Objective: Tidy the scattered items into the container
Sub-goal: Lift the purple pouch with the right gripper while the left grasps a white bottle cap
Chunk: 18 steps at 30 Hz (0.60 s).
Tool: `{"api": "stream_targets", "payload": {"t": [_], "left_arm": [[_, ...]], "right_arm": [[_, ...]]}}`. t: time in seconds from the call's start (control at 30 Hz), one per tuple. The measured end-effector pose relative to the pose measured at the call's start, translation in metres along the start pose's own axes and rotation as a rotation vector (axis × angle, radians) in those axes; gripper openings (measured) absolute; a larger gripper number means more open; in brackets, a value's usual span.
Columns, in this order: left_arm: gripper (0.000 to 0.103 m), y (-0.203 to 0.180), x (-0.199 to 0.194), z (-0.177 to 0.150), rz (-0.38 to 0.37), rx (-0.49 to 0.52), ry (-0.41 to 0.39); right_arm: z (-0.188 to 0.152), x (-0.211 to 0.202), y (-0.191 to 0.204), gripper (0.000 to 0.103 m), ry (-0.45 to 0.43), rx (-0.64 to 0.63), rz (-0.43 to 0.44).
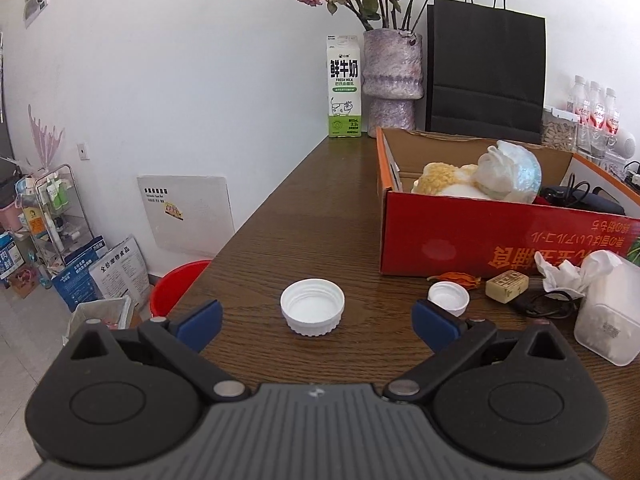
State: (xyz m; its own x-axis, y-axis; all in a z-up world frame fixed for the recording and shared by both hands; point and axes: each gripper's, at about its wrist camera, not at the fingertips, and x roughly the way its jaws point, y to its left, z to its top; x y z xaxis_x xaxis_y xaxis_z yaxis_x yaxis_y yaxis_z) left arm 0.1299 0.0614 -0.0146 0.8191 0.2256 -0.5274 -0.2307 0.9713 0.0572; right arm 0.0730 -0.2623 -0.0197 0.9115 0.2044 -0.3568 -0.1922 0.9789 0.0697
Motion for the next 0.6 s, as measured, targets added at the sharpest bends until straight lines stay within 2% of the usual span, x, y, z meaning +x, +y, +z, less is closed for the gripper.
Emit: {"api": "stream_targets", "payload": {"t": [0.1, 0.2, 0.3, 0.33, 0.37, 0.6], "left_arm": [[0.101, 0.003, 0.01, 0.003, 0.013, 0.0, 0.022], [0.088, 0.006, 0.02, 0.003, 0.013, -0.01, 0.055], [0.067, 0.007, 0.029, 0.005, -0.005, -0.024, 0.08], [0.051, 0.009, 0.033, 0.005, -0.015, -0.033, 0.091], [0.04, 0.012, 0.032, 0.005, -0.035, -0.055, 0.083], [0.04, 0.013, 0.02, 0.005, -0.046, -0.062, 0.049]], "right_arm": [[0.004, 0.003, -0.001, 0.006, 0.013, 0.014, -0.003], [0.007, 0.006, -0.002, 0.006, 0.023, 0.036, 0.0], [0.009, 0.009, -0.001, 0.006, 0.027, 0.042, -0.005], [0.01, 0.01, 0.0, 0.006, 0.028, 0.045, -0.005], [0.011, 0.011, 0.0, 0.006, 0.029, 0.047, -0.003], [0.012, 0.013, 0.002, 0.006, 0.029, 0.047, -0.003]]}}
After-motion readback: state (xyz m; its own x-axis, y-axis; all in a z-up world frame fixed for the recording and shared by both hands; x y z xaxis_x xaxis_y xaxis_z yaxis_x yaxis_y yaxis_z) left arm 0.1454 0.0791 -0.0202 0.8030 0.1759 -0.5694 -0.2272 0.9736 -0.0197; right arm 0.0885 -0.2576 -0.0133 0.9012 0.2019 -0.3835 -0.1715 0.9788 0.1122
